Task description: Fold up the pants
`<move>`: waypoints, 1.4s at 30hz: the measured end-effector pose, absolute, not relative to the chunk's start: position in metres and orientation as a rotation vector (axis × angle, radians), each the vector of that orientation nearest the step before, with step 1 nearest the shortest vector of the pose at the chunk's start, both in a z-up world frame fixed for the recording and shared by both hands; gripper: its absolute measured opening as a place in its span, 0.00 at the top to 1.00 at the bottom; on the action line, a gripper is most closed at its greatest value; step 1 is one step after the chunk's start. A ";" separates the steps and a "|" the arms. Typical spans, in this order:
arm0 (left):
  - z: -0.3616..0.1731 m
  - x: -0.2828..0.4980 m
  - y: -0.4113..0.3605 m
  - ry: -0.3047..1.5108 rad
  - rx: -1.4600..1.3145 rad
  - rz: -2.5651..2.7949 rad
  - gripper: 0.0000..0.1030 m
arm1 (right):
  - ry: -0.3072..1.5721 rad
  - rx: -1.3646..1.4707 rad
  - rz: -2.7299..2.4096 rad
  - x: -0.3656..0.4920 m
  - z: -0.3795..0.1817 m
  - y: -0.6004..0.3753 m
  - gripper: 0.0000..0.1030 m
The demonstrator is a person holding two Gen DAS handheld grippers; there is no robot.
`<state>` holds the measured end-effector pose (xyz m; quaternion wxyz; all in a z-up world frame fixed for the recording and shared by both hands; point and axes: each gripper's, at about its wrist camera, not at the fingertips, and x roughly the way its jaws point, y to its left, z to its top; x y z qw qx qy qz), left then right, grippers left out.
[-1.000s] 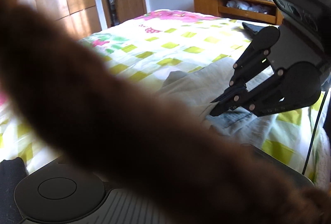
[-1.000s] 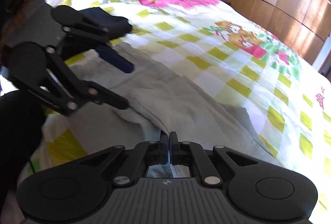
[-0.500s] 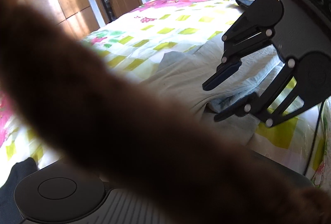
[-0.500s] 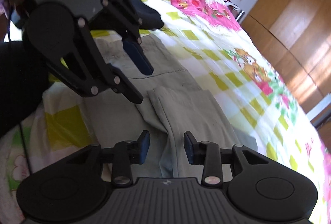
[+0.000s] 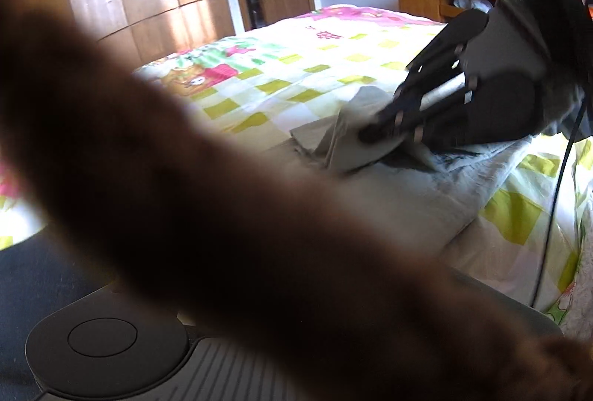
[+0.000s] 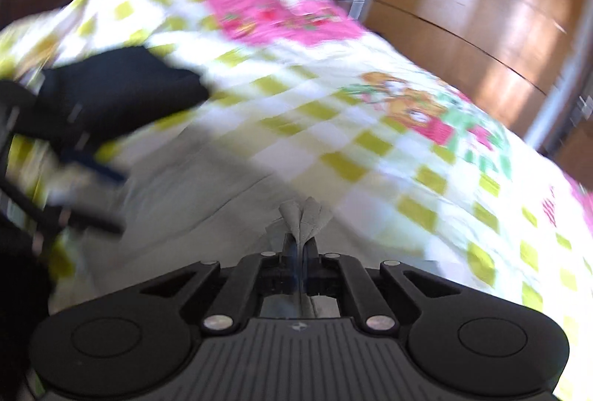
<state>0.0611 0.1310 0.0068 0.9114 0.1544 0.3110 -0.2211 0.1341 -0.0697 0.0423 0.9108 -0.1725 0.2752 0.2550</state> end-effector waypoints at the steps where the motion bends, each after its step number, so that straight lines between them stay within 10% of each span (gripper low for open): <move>1: 0.006 0.062 0.134 0.643 0.303 -0.449 0.62 | 0.549 -0.306 0.511 0.138 0.054 -0.069 0.82; 26: 0.003 0.025 0.183 0.672 0.200 -0.357 0.56 | 0.497 -0.709 0.946 0.065 -0.026 0.049 0.68; 42: 0.031 0.072 0.104 0.581 0.256 -0.447 0.48 | 0.731 -0.106 0.213 0.100 -0.004 -0.211 0.56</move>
